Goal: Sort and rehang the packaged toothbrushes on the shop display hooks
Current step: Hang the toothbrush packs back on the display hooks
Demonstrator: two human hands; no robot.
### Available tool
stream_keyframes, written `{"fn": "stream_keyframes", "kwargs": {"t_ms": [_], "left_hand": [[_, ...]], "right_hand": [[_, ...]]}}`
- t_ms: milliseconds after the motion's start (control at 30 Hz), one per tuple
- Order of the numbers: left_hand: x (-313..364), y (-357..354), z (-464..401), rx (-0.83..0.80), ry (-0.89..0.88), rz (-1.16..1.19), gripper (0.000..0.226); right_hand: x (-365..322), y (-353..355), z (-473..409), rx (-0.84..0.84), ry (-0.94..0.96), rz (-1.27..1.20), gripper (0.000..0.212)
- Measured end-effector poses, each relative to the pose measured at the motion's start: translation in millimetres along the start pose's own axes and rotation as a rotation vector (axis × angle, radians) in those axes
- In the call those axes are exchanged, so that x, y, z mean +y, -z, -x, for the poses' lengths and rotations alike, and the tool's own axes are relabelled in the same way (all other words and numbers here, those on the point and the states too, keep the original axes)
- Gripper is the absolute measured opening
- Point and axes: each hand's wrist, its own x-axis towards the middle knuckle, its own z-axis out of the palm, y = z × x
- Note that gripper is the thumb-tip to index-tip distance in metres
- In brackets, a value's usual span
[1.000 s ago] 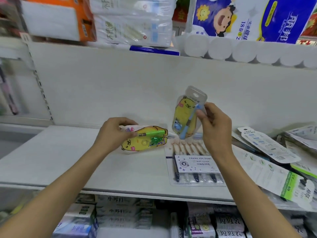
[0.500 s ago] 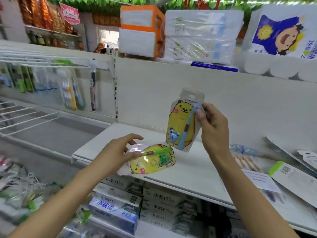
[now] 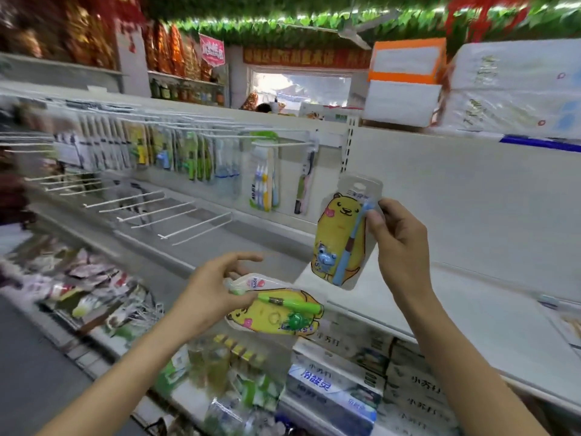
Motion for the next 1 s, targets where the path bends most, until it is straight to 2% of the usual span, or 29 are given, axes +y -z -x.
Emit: {"fn": "stream_keyframes", "kwargs": {"t_ms": [267,367,533,733,900,1000], "left_hand": [[-69.5,122.9,54.6,0.146,0.171,-0.126,0.055],[-93.1,156.5,71.4,0.21,0.23,-0.188,0.063],[-129.1,198.8,89.2,0.172,0.329,-0.323,0.083],[-175.0,237.5,89.3,0.125,0.368,-0.075,0.054],[-221.2,265.1,70.0,0.063,0.383,-0.056,0.053],[-246.5,287.1,45.6,0.083,0.416,-0.039,0.063]], "right_hand": [[-12.3,-154.2,18.5,-0.211,-0.013,-0.078,0.018],[-16.9,-204.3,23.9,-0.297,-0.026,-0.118,0.016],[-17.3,-277.4,22.3,-0.397,-0.027,-0.162,0.015],[-7.7,-359.3,8.7,-0.457,-0.022,-0.209,0.015],[7.4,-426.8,-3.0,-0.484,-0.003,-0.238,0.015],[17.2,-467.1,-20.5,-0.473,-0.016,-0.261,0.017]]}}
